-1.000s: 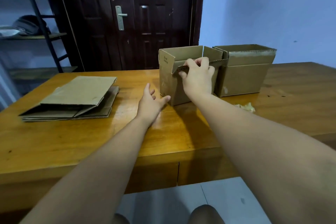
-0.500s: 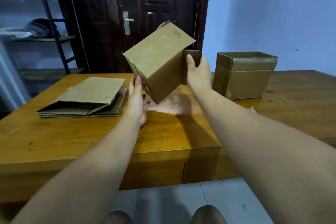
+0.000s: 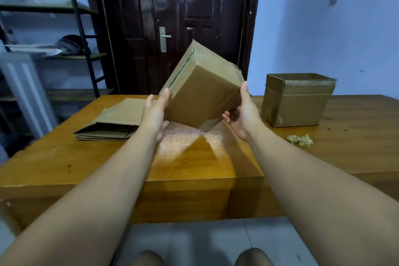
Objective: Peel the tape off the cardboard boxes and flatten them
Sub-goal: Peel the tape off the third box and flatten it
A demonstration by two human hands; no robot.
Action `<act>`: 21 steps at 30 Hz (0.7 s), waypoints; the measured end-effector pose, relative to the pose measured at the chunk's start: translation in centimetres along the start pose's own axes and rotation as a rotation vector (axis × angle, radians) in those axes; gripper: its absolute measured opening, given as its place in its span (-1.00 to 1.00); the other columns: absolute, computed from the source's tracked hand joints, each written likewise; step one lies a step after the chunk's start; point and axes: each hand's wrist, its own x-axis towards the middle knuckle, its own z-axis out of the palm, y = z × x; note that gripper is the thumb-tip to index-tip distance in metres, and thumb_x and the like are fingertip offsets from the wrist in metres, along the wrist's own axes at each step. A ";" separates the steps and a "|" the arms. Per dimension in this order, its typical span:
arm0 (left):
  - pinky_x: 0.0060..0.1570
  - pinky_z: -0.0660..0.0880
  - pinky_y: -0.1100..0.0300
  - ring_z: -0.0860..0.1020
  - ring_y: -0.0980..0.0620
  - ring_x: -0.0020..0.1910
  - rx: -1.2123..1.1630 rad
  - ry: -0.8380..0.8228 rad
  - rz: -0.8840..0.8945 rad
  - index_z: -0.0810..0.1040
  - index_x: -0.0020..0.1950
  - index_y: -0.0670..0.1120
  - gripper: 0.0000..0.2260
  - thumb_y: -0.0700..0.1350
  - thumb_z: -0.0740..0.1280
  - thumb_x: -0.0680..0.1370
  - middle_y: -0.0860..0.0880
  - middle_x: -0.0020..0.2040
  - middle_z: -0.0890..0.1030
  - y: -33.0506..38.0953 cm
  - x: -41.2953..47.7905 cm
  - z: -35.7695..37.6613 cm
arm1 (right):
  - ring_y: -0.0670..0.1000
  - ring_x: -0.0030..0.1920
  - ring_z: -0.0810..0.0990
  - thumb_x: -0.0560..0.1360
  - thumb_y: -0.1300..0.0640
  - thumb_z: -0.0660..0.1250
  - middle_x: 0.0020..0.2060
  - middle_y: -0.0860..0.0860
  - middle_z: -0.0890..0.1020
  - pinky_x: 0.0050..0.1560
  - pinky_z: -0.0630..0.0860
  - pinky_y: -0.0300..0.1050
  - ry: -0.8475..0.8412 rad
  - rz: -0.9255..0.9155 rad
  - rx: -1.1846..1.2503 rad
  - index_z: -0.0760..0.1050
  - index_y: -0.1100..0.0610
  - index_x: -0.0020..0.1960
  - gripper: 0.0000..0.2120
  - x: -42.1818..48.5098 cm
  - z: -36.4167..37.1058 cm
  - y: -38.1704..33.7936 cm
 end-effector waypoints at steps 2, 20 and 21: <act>0.42 0.21 -0.12 0.43 -0.05 0.34 -0.134 -0.009 -0.060 0.46 0.31 -0.04 -0.63 0.03 0.35 0.54 -0.06 0.30 0.52 0.5 -0.2 -0.5 | 0.03 -0.06 0.54 0.45 -0.42 0.15 0.09 0.09 0.53 -0.10 0.54 -0.15 -0.002 0.029 0.011 0.31 0.01 0.24 -0.41 -0.3 0.0 0.5; 0.22 0.42 0.05 0.47 -0.09 0.29 0.063 -0.025 -0.220 0.35 0.44 -0.05 -0.50 0.22 0.07 0.61 -0.09 0.35 0.48 1.3 -3.5 -0.4 | 0.20 -0.07 0.67 0.63 0.09 0.15 -0.04 0.17 0.66 0.07 0.59 0.18 0.128 0.206 0.059 0.38 0.13 0.33 -0.71 -0.1 -3.3 4.3; 0.15 0.50 0.03 0.54 -0.10 0.17 0.108 -0.026 -0.309 0.38 0.40 -0.07 -0.52 0.20 0.10 0.61 -0.12 0.24 0.54 0.9 -3.8 -0.4 | 0.19 -0.06 0.66 0.63 0.12 0.14 -0.01 0.18 0.65 0.03 0.60 0.17 0.153 0.210 0.056 0.38 0.12 0.33 -0.72 -0.1 -3.4 4.5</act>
